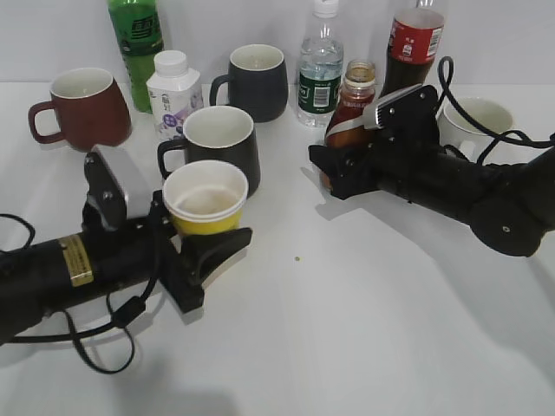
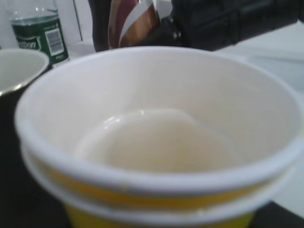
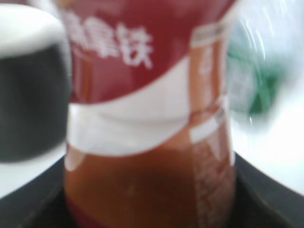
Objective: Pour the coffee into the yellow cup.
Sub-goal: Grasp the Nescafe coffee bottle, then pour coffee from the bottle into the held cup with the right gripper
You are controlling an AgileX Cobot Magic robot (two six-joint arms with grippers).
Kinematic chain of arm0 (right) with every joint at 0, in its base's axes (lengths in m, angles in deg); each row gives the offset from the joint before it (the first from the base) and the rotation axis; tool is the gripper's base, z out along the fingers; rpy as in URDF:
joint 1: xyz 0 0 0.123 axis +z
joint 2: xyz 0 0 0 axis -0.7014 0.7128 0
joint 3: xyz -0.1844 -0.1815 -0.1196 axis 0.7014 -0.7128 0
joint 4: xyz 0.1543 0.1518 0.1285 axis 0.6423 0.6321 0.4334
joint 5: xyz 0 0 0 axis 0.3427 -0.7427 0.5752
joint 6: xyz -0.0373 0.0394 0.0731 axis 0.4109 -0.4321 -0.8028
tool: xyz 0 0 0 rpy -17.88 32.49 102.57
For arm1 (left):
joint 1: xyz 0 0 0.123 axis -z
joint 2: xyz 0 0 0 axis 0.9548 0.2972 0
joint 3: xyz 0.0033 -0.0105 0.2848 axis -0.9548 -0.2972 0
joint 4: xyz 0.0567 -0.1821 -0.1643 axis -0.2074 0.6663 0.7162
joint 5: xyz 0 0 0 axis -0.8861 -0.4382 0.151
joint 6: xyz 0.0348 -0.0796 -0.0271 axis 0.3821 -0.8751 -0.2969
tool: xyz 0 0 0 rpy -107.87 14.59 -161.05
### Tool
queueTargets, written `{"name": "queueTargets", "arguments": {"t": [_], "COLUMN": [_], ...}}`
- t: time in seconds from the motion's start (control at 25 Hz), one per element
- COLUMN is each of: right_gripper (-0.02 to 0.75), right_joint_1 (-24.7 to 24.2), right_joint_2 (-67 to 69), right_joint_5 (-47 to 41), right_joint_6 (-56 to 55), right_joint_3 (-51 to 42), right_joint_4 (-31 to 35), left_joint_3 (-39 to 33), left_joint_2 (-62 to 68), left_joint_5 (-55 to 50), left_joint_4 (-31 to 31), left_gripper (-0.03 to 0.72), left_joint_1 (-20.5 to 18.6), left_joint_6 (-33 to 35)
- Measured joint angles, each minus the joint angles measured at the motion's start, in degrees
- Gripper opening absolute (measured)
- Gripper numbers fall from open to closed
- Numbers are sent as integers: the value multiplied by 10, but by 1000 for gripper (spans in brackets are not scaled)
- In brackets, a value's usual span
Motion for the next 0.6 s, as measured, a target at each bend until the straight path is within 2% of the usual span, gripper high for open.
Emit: {"name": "queueTargets", "arguments": {"t": [0.2, 0.4, 0.6], "right_gripper": [501, 501, 501], "right_joint_1": [0, 0, 0], "right_joint_2": [-21, -70, -100], "right_joint_5": [-16, -24, -76], "right_joint_6": [31, 98, 161], "right_joint_3": [-1, 1, 20], "right_joint_4": [-20, -72, -133], "left_joint_3": [28, 45, 67], "left_joint_2": [0, 1, 9], "left_joint_5": [-1, -12, -52], "left_joint_4": [0, -2, -3], "left_gripper": [419, 419, 419], "left_joint_1": [12, 26, 53], "left_joint_6": [-32, -34, -38]}}
